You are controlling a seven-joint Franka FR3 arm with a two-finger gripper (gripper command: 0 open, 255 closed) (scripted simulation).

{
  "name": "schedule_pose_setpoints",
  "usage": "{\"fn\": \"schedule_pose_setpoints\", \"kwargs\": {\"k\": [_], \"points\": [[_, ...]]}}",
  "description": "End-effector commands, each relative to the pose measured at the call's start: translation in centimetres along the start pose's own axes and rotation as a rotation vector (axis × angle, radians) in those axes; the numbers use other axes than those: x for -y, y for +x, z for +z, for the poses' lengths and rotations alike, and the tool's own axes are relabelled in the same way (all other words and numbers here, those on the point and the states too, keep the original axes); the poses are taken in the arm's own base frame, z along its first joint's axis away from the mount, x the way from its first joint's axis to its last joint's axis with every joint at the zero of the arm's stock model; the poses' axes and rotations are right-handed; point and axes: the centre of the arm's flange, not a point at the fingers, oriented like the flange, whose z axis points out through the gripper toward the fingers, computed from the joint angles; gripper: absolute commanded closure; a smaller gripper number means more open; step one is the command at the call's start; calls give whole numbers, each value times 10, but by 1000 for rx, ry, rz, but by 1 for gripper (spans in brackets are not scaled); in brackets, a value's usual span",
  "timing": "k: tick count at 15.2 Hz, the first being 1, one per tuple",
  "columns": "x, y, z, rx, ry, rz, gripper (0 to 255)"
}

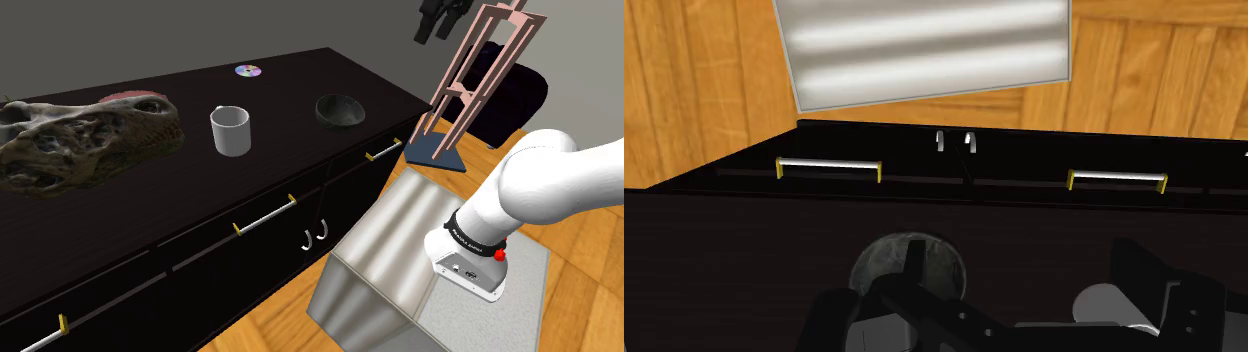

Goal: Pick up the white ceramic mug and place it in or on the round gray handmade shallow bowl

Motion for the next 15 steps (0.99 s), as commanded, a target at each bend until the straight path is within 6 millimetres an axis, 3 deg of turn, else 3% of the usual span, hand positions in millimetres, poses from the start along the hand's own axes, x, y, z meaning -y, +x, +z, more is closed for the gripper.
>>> {"fn": "schedule_pose_setpoints", "kwargs": {"k": [1,15], "points": [[0,0,0,0,0,0,0],[88,130,108,40,-18,3,0]]}}
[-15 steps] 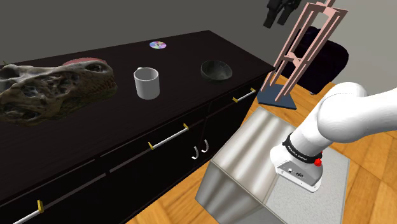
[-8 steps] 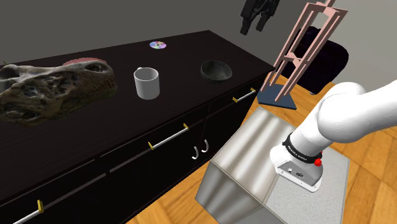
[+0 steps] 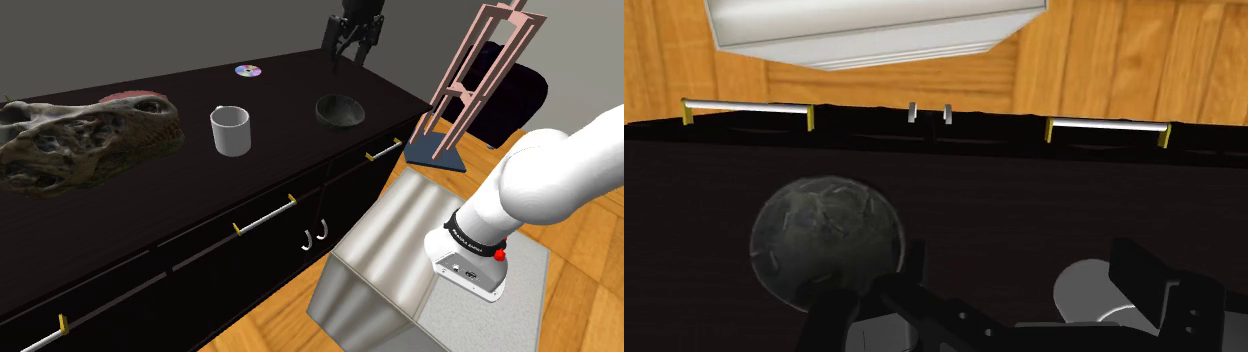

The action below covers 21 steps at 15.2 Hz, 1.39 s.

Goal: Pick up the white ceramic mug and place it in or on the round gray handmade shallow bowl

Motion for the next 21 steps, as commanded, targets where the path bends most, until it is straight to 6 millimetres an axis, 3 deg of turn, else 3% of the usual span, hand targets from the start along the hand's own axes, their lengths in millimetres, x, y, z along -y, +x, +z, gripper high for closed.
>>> {"fn": "schedule_pose_setpoints", "kwargs": {"k": [1,21], "points": [[8,20,16,5,-2,1,0],[133,204,173,62,-27,4,0]]}}
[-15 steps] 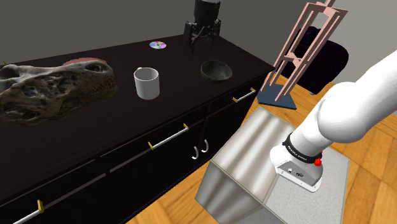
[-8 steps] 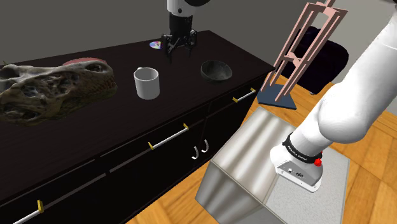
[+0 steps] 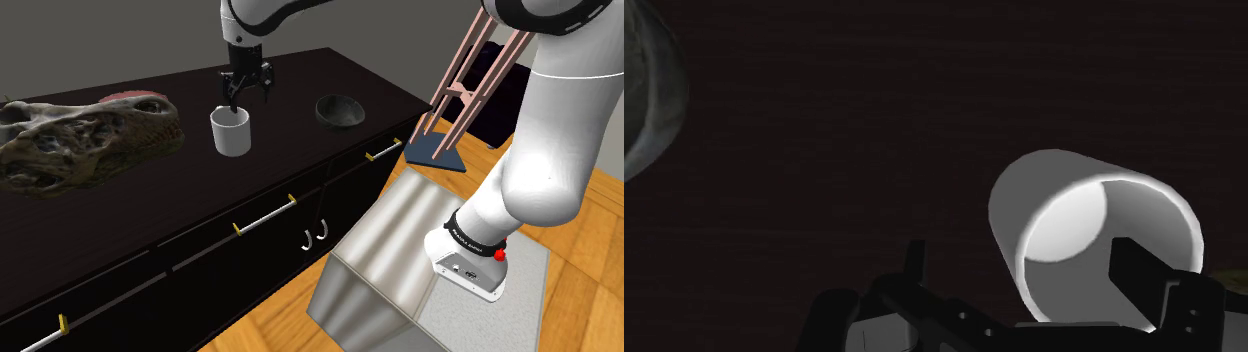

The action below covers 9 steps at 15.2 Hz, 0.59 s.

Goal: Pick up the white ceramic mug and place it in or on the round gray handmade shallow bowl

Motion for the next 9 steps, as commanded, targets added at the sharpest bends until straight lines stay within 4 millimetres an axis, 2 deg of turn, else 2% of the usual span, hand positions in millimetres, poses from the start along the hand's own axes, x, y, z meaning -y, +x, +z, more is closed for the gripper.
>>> {"fn": "schedule_pose_setpoints", "kwargs": {"k": [1,8,9], "points": [[7,10,11,3,-2,0,0],[7,10,51,3,-2,0,0],[7,10,51,3,-2,0,0]]}}
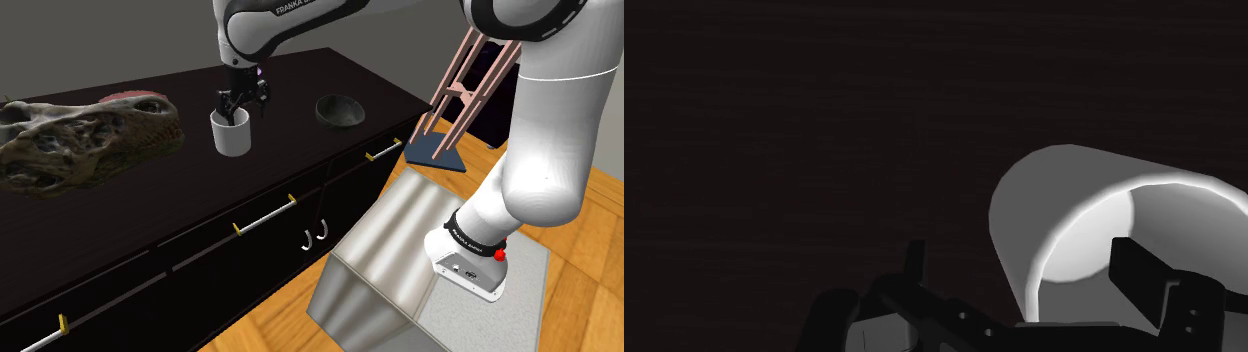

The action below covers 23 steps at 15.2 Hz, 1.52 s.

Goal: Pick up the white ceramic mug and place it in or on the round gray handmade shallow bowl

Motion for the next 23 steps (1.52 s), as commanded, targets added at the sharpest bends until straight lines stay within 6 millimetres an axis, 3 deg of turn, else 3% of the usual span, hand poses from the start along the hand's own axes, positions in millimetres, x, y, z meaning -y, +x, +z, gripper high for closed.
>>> {"fn": "schedule_pose_setpoints", "kwargs": {"k": [1,7,8,17,23], "points": [[0,-1,3,-1,0,0,0],[0,-1,3,-1,0,0,0],[0,-1,3,-1,0,0,255],[0,-1,3,-1,0,0,255],[0,-2,-28,-1,0,0,255]]}}
